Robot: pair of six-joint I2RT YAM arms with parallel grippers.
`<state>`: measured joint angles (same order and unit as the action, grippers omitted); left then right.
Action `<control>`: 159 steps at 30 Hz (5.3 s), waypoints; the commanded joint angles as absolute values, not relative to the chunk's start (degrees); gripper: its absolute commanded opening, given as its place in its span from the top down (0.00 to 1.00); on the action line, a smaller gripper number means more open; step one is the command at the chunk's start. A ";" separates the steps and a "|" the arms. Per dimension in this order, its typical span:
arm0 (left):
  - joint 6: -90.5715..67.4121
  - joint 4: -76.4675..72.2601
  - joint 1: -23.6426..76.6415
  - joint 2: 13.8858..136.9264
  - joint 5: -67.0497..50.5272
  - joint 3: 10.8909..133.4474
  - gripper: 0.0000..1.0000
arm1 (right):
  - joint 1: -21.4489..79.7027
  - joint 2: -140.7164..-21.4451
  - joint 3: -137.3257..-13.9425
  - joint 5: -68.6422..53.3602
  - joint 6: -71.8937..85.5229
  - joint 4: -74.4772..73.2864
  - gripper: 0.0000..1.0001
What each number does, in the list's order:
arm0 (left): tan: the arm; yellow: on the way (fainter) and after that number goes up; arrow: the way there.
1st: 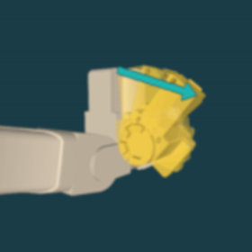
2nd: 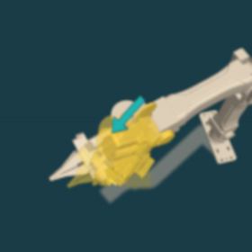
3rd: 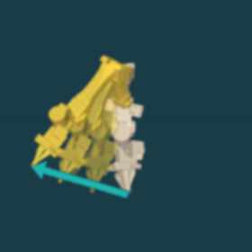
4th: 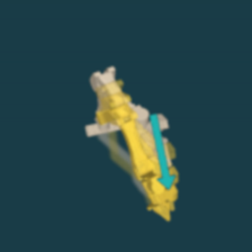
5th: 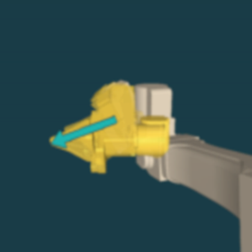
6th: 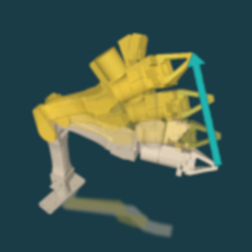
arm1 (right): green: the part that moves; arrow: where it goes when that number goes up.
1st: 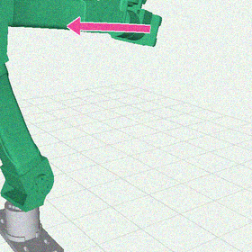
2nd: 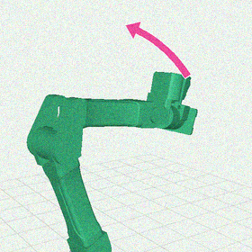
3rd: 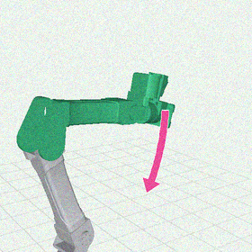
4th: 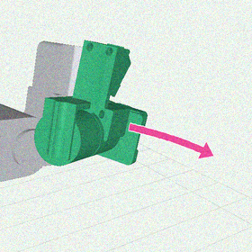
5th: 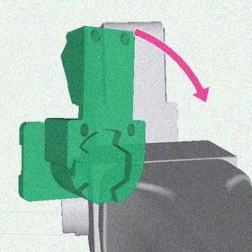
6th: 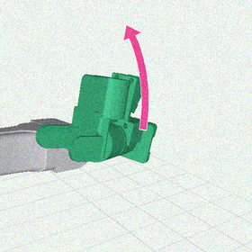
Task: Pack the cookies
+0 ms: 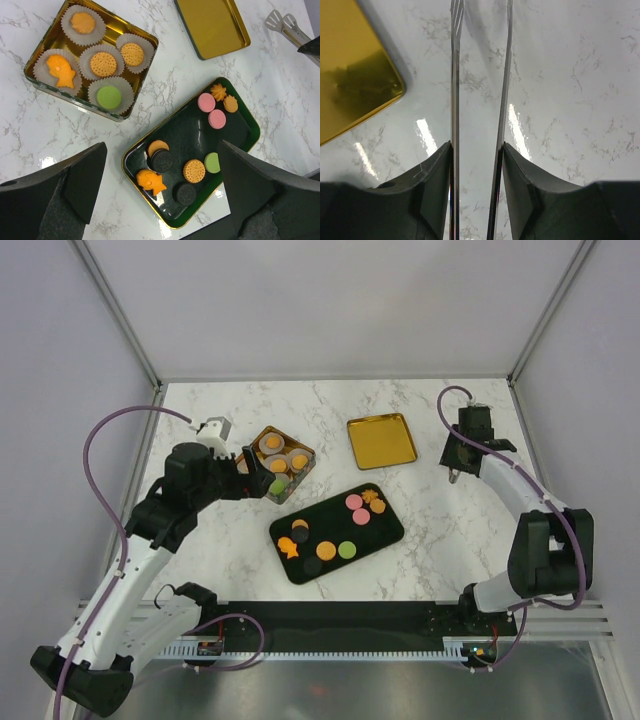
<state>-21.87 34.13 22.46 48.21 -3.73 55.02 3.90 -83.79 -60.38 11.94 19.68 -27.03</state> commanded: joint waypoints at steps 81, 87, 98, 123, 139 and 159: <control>-34.54 15.73 22.06 76.28 -16.09 65.21 0.00 | 10.11 -116.03 -100.11 -3.69 20.04 -30.41 1.00; -36.65 14.06 20.83 83.04 -17.93 69.69 0.00 | 13.18 -108.29 -96.33 -4.57 20.39 -30.32 1.00; -38.85 10.73 19.43 88.68 -21.71 74.44 0.00 | 19.24 -99.41 -91.06 -10.81 23.03 -28.13 1.00; -43.77 6.50 17.49 85.78 -29.36 67.68 0.98 | 27.23 -92.64 -80.86 -10.39 22.33 -19.86 0.72; -42.71 15.56 13.71 84.81 -32.17 70.23 0.98 | 54.39 -74.18 -62.67 26.18 -8.43 -6.77 0.19; -42.80 17.23 12.30 82.44 -35.33 69.96 0.98 | 67.85 -93.06 -58.54 50.44 -37.51 18.06 0.17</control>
<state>-42.59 17.69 12.82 85.73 -32.16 68.18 67.92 -90.74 -59.51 43.40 -29.17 6.00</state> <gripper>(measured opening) 0.122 0.836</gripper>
